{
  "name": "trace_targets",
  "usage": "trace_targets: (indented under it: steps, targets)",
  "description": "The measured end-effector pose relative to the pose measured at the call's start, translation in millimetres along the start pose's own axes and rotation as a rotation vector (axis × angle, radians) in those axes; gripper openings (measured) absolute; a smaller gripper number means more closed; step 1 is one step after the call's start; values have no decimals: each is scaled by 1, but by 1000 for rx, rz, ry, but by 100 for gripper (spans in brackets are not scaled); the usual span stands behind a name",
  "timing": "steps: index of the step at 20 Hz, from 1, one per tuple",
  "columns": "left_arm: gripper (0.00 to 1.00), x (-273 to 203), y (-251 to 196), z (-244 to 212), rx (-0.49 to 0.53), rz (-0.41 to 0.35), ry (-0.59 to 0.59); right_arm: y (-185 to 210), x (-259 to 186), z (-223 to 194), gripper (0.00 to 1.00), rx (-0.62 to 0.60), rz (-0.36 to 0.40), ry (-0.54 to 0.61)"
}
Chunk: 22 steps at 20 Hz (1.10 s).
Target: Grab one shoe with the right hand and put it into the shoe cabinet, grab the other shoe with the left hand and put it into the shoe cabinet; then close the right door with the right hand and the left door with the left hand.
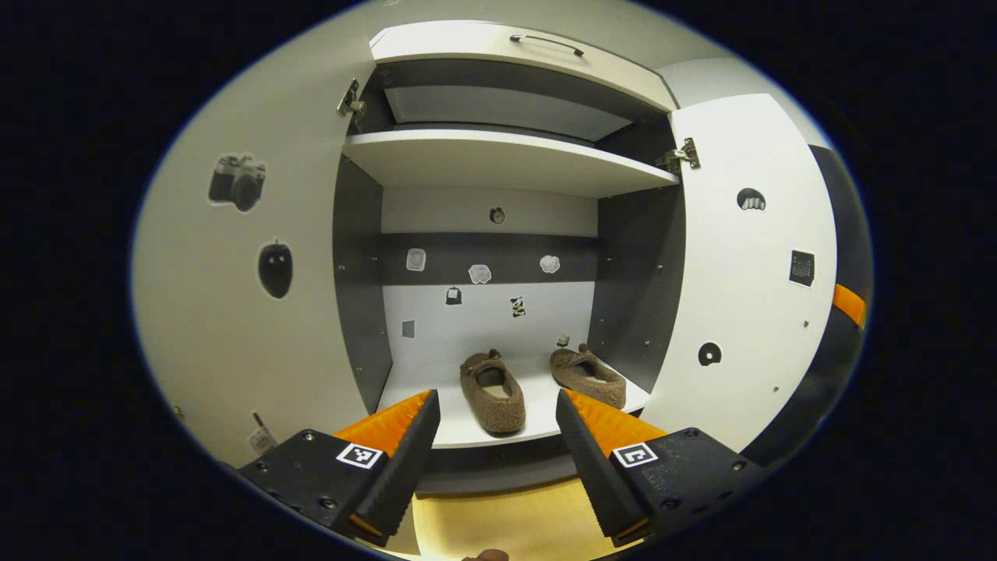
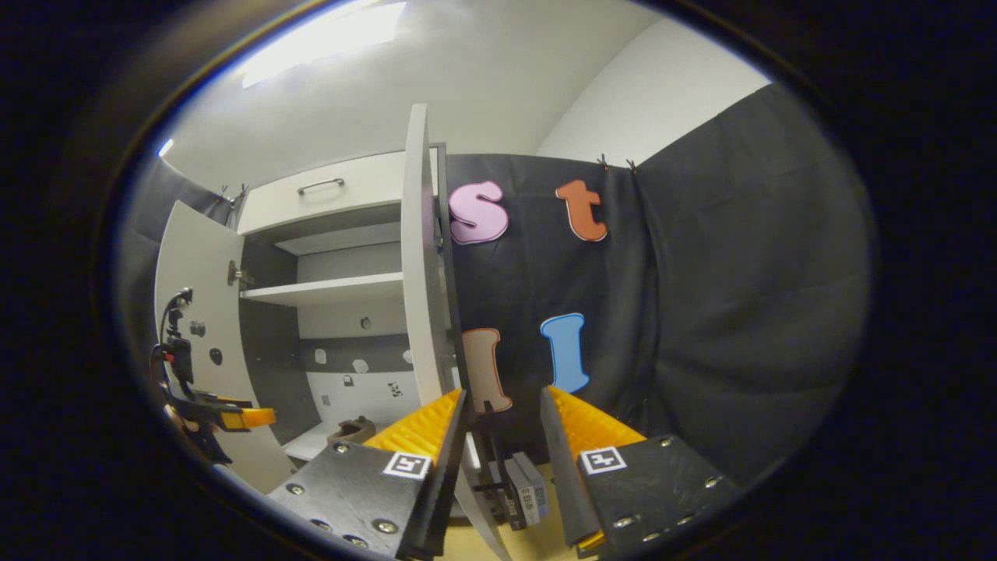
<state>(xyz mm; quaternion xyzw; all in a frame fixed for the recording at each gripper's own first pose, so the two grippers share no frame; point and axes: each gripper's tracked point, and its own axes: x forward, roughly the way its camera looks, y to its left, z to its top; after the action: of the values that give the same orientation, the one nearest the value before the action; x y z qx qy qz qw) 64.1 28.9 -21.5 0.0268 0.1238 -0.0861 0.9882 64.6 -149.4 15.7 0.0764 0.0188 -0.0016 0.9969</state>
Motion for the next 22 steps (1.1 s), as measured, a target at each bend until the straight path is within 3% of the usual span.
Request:
trace_targets:
  steps: [1,9,15,22]
  targets:
    - [92,-7,1,4,7,1,-6,3,3,-2,55,0,17,7]
    - [92,-32,3,21,24,47,-69,6,9,-4,55,-13,52,15]
    - [92,-39,-9,32,11,16,-94,15,9,-1,55,-98,58,-4]
    - [92,-53,-15,48,-13,-5,-133,34,8,-4,55,-68,134,22]
